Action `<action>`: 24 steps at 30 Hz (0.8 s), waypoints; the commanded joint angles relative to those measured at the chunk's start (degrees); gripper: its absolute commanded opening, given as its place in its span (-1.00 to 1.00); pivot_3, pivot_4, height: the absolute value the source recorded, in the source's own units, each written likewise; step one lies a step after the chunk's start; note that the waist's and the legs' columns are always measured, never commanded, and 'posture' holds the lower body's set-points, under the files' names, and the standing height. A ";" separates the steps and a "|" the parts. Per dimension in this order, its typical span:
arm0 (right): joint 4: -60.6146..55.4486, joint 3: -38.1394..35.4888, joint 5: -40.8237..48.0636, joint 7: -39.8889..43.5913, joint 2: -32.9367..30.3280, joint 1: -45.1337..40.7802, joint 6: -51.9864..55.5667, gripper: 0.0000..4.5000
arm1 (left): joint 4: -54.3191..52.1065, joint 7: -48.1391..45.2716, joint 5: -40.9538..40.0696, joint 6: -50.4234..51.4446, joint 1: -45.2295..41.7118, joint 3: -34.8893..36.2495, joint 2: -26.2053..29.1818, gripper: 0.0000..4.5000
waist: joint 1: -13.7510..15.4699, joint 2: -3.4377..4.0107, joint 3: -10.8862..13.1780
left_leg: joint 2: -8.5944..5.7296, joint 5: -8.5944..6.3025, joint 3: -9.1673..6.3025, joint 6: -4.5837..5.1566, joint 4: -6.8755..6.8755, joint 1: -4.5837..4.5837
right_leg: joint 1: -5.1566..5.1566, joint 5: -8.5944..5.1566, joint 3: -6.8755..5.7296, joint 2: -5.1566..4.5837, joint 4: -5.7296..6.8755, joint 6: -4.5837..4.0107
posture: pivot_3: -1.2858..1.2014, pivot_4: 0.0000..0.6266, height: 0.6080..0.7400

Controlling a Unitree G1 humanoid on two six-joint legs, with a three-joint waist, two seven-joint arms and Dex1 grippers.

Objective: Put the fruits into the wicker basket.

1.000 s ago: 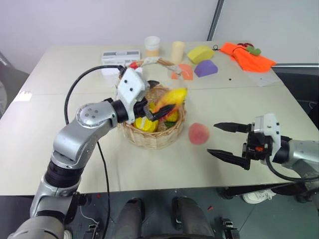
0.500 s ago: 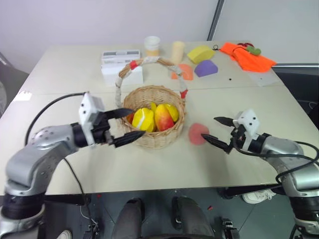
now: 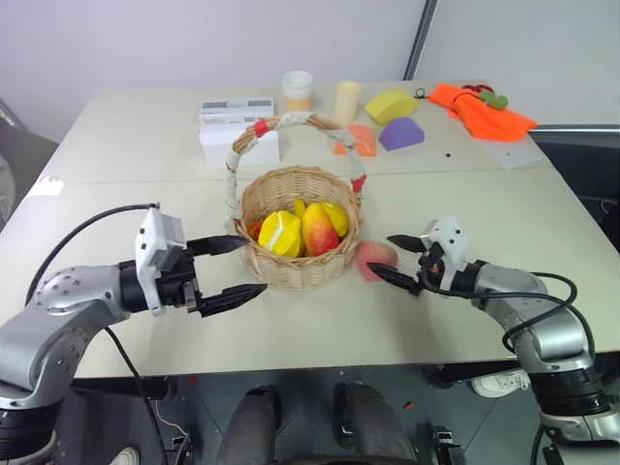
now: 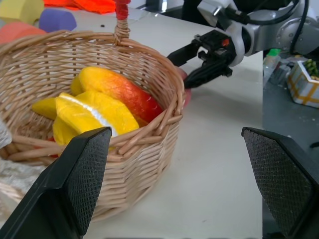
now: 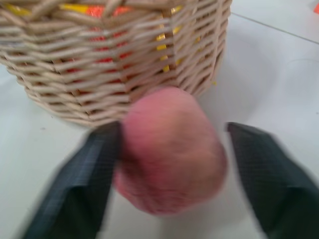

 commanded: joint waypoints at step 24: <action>-15.44 4.88 9.98 -16.71 8.94 -16.34 13.62 -0.19 | 7.52 1.55 1.18 -9.09 2.97 7.75 -6.35 1.00 | 0.29 -0.03 0.01 | 0.18 -0.04 -0.04 0.05 -0.08 -0.28 | -0.32 0.10 -0.02 0.15 -0.07 -0.18 | 0.03 -0.52 1.00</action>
